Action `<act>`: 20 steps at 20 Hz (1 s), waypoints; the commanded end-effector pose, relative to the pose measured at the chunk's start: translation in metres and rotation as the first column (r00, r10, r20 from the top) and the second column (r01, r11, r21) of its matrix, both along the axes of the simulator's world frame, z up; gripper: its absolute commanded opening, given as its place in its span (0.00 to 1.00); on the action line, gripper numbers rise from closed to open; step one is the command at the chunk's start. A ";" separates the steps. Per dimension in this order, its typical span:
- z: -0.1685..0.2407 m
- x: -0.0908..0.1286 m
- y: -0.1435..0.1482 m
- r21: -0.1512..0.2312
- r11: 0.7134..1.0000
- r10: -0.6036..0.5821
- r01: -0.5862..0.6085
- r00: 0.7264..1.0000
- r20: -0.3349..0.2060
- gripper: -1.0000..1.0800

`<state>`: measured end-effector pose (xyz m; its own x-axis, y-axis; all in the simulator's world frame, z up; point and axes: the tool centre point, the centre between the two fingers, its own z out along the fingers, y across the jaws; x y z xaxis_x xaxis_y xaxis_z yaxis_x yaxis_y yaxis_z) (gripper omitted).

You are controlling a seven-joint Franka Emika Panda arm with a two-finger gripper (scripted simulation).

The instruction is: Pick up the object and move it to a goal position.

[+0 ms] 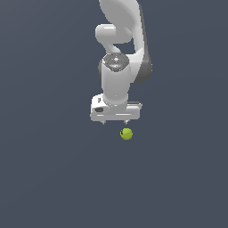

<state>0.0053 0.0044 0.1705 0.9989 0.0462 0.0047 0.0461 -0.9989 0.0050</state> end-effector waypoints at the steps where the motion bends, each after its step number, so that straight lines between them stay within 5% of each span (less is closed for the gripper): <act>1: 0.000 0.000 0.000 0.000 1.000 0.000 0.000 1.000 0.000 0.96; 20: -0.002 0.011 0.023 0.019 0.997 0.068 -0.069 0.997 0.027 0.96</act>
<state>0.0165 0.0261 0.1709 0.9946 0.0983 0.0340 0.0988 -0.9950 -0.0136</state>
